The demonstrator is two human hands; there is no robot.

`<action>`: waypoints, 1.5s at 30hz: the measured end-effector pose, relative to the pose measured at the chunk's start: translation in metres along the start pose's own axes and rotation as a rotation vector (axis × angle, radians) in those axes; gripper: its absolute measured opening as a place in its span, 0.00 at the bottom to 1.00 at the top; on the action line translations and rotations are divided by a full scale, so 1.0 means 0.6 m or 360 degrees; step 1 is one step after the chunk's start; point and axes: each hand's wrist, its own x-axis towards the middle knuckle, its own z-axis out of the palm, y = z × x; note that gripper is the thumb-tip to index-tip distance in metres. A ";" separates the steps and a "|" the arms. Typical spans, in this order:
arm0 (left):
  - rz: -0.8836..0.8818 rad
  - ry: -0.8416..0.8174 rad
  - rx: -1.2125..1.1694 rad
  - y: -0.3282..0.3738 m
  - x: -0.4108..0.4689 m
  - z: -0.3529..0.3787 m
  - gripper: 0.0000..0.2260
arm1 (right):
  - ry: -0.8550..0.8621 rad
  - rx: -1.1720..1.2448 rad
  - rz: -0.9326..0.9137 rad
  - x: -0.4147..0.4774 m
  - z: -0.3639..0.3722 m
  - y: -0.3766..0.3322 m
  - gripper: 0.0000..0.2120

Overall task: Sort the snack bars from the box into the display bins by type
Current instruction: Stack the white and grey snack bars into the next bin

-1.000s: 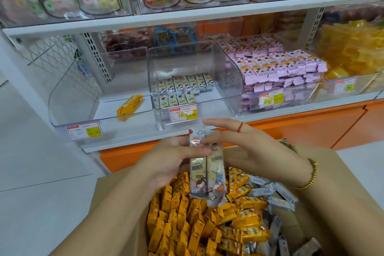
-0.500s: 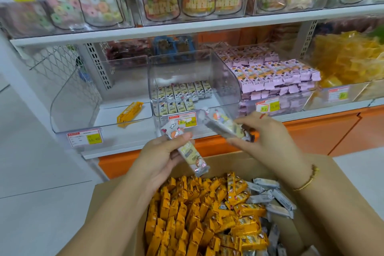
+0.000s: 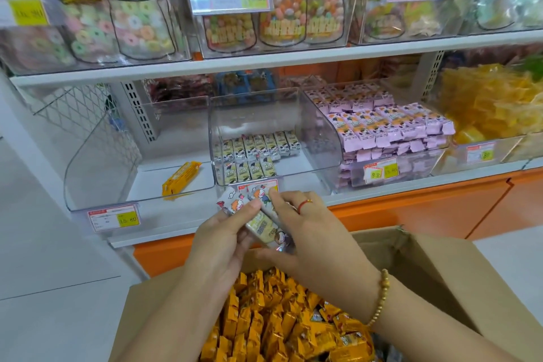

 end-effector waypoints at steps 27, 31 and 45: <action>0.1027 0.0009 0.2557 0.028 0.084 -0.061 0.29 | -0.0676 0.0213 0.0962 0.322 0.044 0.210 0.05; 0.1013 0.0014 0.2549 0.027 0.084 -0.059 0.29 | -0.0625 0.0354 0.0802 0.322 0.047 0.219 0.23; 0.0978 0.0016 0.2565 0.029 0.083 -0.057 0.29 | -0.1002 -0.0170 0.0372 0.345 0.057 0.212 0.36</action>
